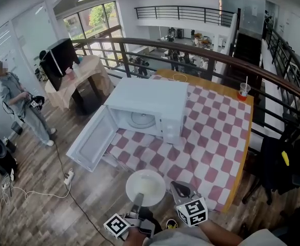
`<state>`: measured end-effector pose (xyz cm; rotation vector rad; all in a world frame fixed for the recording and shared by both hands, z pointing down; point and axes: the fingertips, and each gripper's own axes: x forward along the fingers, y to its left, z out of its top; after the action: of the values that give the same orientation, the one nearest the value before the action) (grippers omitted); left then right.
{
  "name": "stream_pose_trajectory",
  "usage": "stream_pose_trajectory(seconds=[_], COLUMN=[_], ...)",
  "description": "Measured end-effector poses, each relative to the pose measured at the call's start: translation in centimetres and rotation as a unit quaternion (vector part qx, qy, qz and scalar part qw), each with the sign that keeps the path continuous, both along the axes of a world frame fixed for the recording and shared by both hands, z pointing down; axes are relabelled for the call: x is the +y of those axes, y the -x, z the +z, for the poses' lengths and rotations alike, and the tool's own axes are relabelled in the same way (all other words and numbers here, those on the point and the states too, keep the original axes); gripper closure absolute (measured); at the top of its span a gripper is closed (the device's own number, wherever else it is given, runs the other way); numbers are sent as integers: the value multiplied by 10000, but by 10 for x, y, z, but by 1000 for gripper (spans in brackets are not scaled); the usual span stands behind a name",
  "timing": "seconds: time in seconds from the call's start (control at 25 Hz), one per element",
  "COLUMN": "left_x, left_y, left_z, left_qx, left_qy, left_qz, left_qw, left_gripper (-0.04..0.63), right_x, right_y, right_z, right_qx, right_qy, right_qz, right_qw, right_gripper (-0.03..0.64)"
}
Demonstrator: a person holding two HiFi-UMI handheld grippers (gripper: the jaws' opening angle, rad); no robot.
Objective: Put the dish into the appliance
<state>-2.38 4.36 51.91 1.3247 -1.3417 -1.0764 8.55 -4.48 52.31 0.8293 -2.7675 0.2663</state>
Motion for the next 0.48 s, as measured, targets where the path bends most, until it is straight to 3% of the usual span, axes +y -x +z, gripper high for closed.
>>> stream_pose_trajectory(seconds=[0.48], left_x=[-5], left_y=[-7], left_z=[0], left_qx=[-16], left_qy=[44], left_qz=[72], left_qw=[10000], left_gripper=[566], right_x=[-4], right_y=[-5], right_z=[3], right_qx=[-6], right_qy=[24], right_qz=[18], right_qw=[10000], right_gripper=[620])
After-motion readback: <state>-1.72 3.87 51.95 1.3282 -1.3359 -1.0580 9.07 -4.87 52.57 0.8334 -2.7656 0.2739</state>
